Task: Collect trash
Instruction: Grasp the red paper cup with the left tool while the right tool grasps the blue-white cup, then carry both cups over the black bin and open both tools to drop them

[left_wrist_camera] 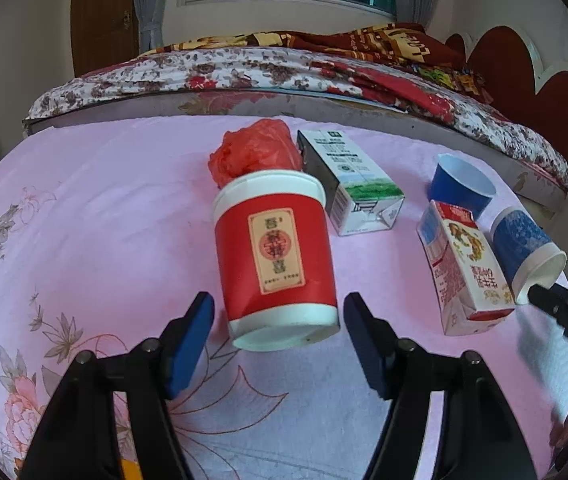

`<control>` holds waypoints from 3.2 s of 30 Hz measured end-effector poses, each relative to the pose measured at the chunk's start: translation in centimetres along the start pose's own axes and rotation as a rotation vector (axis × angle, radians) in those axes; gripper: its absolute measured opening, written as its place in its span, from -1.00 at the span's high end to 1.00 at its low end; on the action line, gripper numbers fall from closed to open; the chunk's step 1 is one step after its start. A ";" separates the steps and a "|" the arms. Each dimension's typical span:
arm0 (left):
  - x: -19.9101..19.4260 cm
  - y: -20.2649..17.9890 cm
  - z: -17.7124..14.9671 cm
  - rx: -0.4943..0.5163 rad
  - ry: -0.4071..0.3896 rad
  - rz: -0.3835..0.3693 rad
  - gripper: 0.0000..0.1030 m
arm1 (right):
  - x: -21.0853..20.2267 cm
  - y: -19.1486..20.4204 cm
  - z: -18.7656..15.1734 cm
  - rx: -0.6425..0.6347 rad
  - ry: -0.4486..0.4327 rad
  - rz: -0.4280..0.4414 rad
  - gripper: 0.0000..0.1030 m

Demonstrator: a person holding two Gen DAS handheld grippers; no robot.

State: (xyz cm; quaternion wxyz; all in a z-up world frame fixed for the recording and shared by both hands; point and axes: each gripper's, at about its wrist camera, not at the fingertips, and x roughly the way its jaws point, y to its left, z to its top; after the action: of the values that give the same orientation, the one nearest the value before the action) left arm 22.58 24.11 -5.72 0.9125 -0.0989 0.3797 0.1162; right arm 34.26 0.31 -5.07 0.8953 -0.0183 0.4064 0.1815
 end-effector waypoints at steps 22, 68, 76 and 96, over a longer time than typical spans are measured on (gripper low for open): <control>-0.8 0.0 0.4 0.002 -0.061 -0.035 -0.08 | 0.0 0.7 1.1 -0.008 -0.072 0.013 -0.08; -14.8 -26.5 -10.5 0.440 -0.080 -0.463 -0.08 | -25.8 -18.8 -13.1 0.111 -0.215 -0.177 -0.02; -15.5 -31.1 -13.2 0.501 -0.040 -0.527 -0.08 | -27.5 -23.0 -17.3 0.155 -0.177 -0.220 -0.02; -16.0 -37.4 -20.4 0.625 0.094 -0.626 -0.08 | -28.5 -29.3 -26.2 0.223 -0.081 -0.260 -0.03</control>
State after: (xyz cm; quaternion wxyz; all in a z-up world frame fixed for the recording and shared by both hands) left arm 8.70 -19.21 -4.93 0.8715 0.0665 0.3891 -0.2910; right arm 8.14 -40.61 -5.02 0.9234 0.0361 0.3818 0.0188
